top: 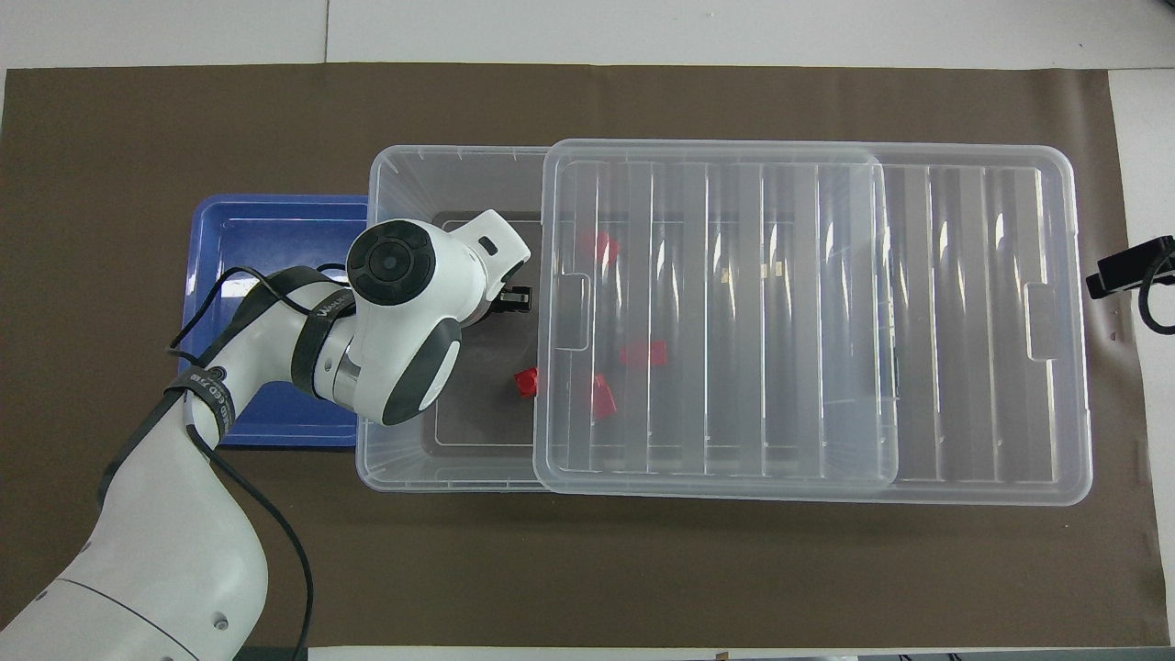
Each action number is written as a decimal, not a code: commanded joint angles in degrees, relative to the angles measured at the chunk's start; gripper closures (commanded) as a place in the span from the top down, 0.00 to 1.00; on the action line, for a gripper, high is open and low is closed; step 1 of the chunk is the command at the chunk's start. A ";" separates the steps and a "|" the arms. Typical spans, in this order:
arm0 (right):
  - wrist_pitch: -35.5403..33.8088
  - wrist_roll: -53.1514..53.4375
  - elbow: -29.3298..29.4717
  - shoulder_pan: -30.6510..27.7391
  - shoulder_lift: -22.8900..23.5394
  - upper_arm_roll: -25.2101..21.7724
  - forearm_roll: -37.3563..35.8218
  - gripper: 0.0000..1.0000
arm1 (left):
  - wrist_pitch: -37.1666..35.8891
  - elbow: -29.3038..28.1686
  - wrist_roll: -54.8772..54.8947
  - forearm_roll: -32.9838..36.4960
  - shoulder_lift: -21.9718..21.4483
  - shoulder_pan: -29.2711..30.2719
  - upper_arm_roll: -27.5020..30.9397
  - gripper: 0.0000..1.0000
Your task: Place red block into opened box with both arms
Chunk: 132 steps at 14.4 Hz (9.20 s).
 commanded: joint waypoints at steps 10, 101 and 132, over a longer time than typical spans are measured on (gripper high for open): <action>8.07 -8.74 -4.03 -0.53 -0.43 -5.28 -2.05 0.00 | -9.30 -0.44 -1.32 1.17 -9.34 0.34 0.69 1.00; 22.05 25.18 -18.89 -0.44 -1.40 13.78 -2.84 0.00 | -48.69 18.72 23.82 0.90 -21.48 24.95 0.78 1.00; -6.76 19.04 2.03 -0.09 -3.77 6.15 0.66 1.00 | -48.69 18.72 23.82 0.90 -21.48 24.95 0.78 1.00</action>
